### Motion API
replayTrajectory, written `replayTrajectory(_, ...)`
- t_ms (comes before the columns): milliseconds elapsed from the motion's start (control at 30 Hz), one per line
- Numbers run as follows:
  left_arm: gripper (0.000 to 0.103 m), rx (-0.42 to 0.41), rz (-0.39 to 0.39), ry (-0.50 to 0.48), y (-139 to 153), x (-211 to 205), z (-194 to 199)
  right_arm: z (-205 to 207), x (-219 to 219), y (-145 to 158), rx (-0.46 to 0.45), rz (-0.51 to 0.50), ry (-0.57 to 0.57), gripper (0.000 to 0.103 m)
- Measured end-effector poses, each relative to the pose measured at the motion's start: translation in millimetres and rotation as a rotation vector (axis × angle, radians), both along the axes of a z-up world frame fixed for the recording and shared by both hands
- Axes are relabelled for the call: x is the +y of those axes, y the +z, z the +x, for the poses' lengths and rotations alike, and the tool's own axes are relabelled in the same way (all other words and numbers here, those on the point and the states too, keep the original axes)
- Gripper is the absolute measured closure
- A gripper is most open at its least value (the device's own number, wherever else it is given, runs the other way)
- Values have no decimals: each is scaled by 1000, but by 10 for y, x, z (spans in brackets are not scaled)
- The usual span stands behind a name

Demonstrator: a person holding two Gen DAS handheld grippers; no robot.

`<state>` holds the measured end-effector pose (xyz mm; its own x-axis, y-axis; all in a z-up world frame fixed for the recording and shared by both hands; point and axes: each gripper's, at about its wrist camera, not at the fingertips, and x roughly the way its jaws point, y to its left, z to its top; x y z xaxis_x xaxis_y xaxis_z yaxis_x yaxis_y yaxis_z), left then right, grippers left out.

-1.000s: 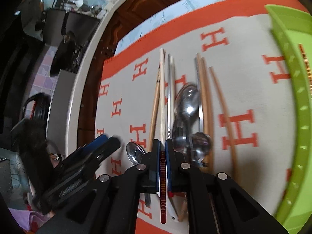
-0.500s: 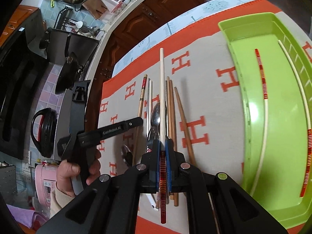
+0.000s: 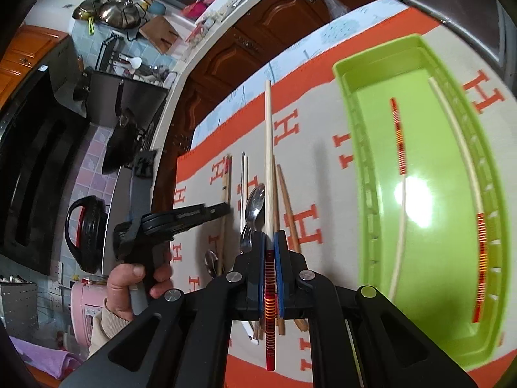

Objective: Organize utensils
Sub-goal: 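Place the red-banded chopstick in the tray with the right tool while the left grasps a wooden chopstick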

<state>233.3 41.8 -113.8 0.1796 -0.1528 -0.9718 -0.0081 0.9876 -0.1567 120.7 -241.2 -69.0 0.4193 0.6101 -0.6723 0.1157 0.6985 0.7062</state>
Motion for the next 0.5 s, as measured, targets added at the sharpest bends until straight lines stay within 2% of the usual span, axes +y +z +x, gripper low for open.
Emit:
replayTrajectory(67,99,-17,-28,-11,161,-19,-91,-54,-163,62,-9,-17,-22,98)
replayTrajectory(200,99,-42,-110,-44,441,-108,-281,-199,-560,166,-5,-126,-73,98)
replayTrajectory(333,99,-73,-165,-99,667,-424,-519,-311,-891,148,30,-279,-114,98)
replayTrajectory(433,99,-81,-206,-146,794,-664,-648,-345,-997,106,51,-384,-92,98)
replayTrajectory(500,99,-83,-218,-173,843,-859,-706,-329,-1011,32,71,-413,-80,98)
